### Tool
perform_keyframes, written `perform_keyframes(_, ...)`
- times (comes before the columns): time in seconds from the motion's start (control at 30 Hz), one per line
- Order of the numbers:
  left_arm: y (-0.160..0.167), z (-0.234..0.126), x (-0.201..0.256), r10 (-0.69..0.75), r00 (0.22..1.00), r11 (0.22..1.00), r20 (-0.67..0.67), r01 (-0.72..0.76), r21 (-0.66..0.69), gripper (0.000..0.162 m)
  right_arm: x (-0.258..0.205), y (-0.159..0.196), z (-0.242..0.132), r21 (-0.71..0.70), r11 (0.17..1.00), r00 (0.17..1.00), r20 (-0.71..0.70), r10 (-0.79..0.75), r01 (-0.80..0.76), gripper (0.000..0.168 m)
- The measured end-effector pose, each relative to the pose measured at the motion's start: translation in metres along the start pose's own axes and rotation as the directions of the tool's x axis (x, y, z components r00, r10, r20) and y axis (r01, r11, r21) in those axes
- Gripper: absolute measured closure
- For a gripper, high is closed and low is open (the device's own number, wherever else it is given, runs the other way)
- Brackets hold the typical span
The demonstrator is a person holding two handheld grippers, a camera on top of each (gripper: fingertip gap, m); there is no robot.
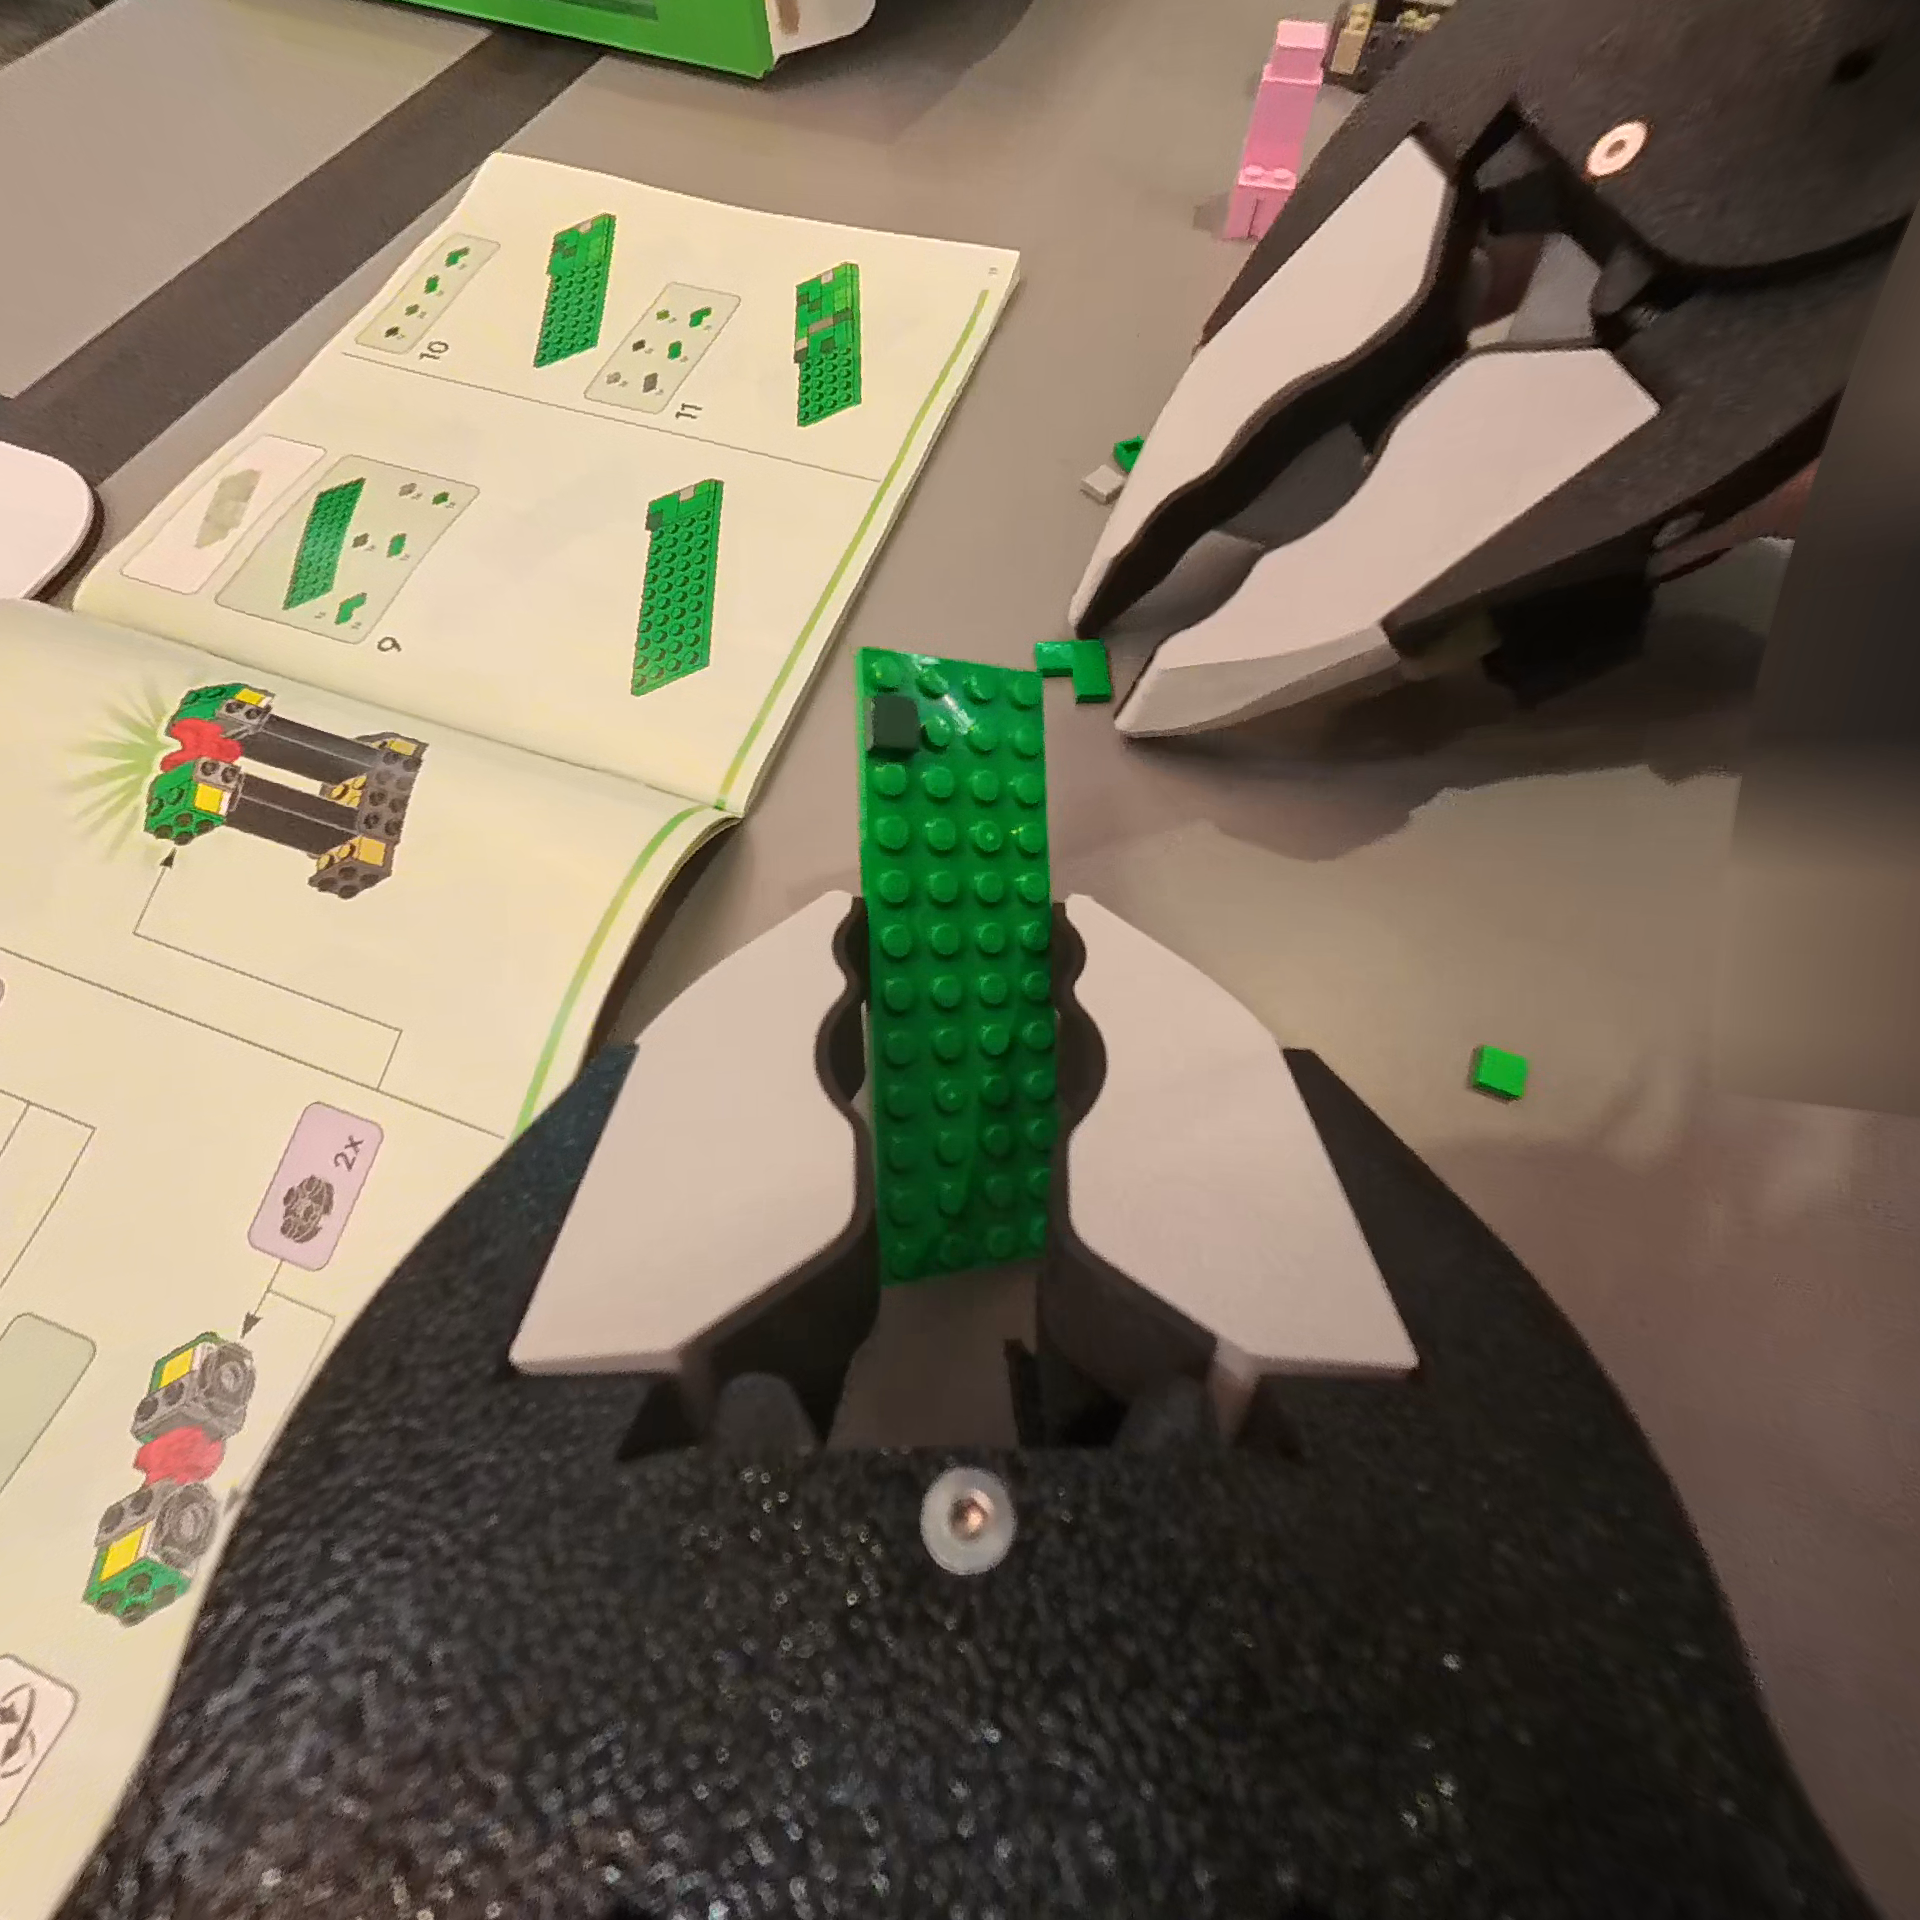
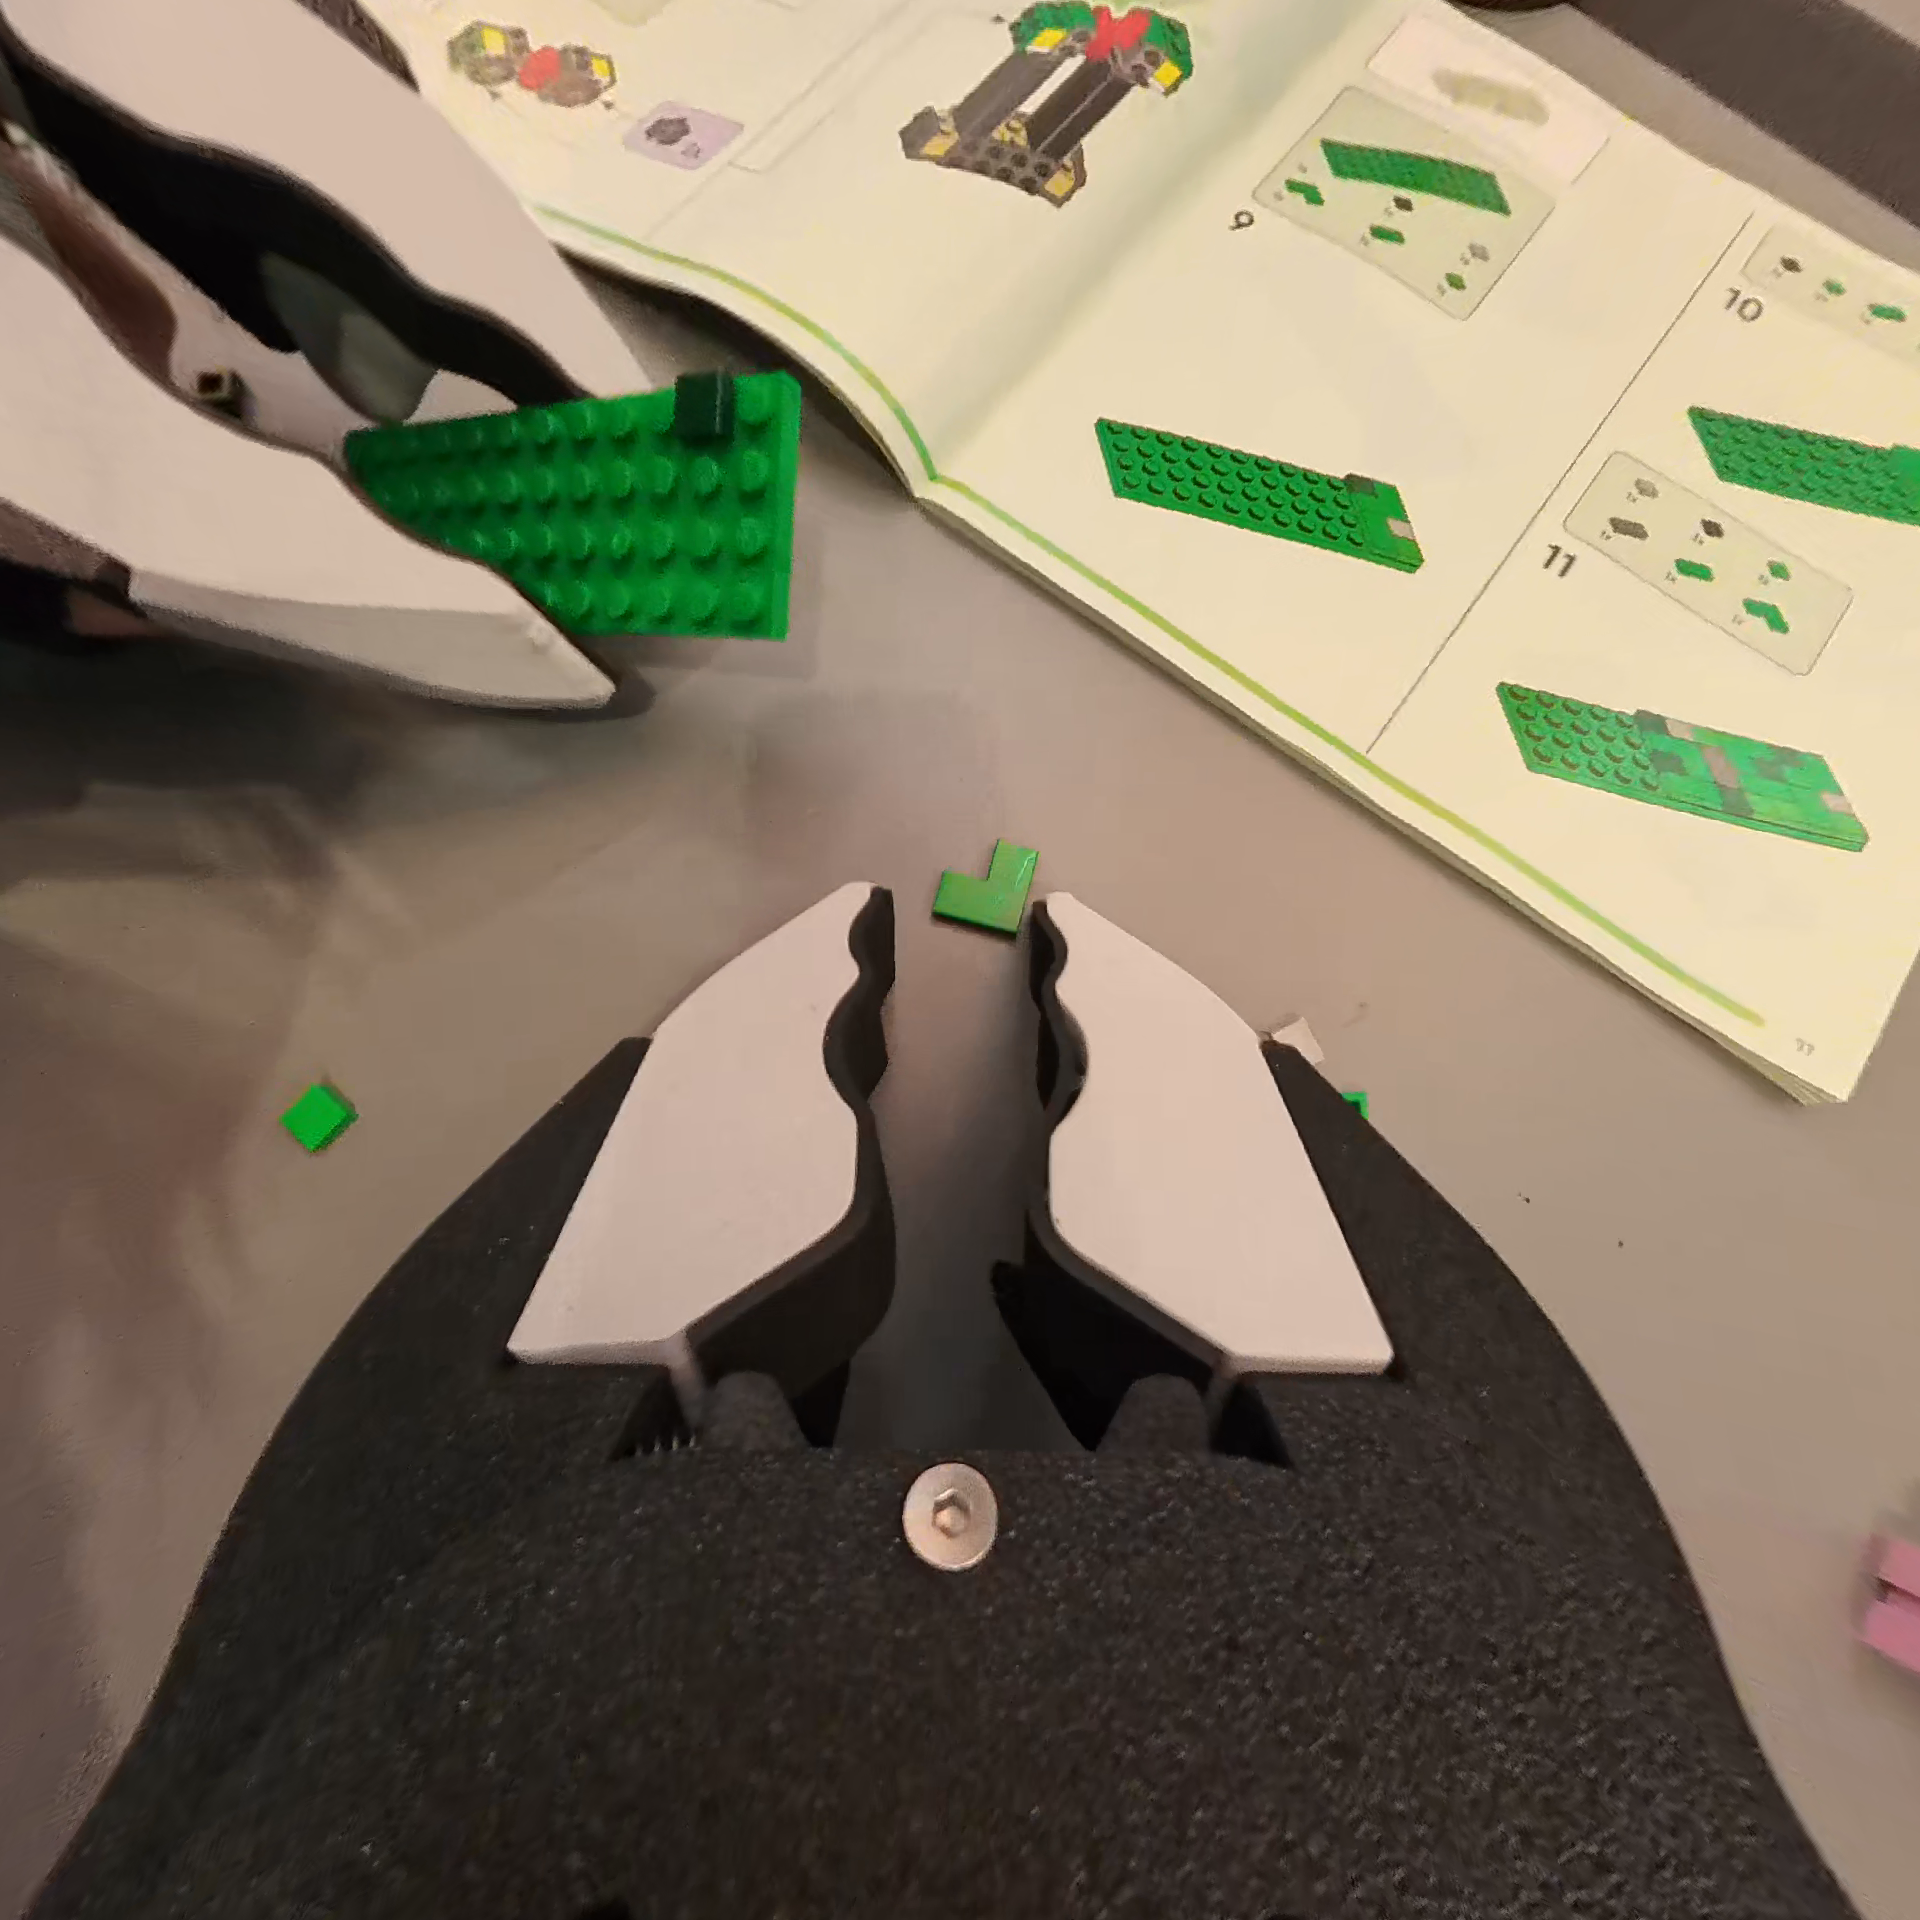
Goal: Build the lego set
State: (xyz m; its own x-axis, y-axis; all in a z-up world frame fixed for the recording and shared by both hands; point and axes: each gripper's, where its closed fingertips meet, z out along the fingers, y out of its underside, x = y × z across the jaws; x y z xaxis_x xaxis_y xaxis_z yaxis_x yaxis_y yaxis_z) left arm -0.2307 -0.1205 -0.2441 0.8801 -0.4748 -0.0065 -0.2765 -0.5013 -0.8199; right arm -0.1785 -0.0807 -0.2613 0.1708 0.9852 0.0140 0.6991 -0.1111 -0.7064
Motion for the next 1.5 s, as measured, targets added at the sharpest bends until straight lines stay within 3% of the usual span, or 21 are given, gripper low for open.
perform_keyframes(0.17,0.001,0.001,-0.001,-0.01,1.0,1.0,-0.01,0.01,-0.007,0.129,0.005,-0.001,0.002,-0.04,0.999,0.999,-0.046,0.008,-0.01,0.152)
perform_keyframes(0.6,0.002,0.003,0.005,-0.014,0.999,1.0,-0.034,0.013,-0.024,0.129,0.009,-0.001,0.001,-0.077,0.997,0.997,-0.068,-0.033,0.028,0.153)
perform_keyframes(0.77,0.006,0.006,0.009,-0.029,0.998,0.998,-0.05,0.027,-0.05,0.129,0.001,-0.031,-0.013,0.041,0.999,0.999,-0.037,0.002,0.0,0.153)
perform_keyframes(0.9,0.008,0.008,0.011,-0.034,0.998,0.997,-0.058,0.03,-0.068,0.13,-0.019,-0.05,-0.014,0.08,0.995,0.998,-0.017,-0.055,0.056,0.153)
perform_keyframes(1.13,0.011,0.009,0.016,-0.097,0.99,0.991,-0.103,0.087,-0.099,0.129,-0.031,-0.05,-0.005,0.023,0.982,0.98,-0.075,-0.183,0.185,0.153)
perform_keyframes(1.5,0.009,0.009,0.021,-0.139,0.981,0.985,-0.133,0.123,-0.122,0.13,-0.025,-0.043,-0.002,-0.045,0.984,0.975,-0.136,-0.175,0.17,0.153)
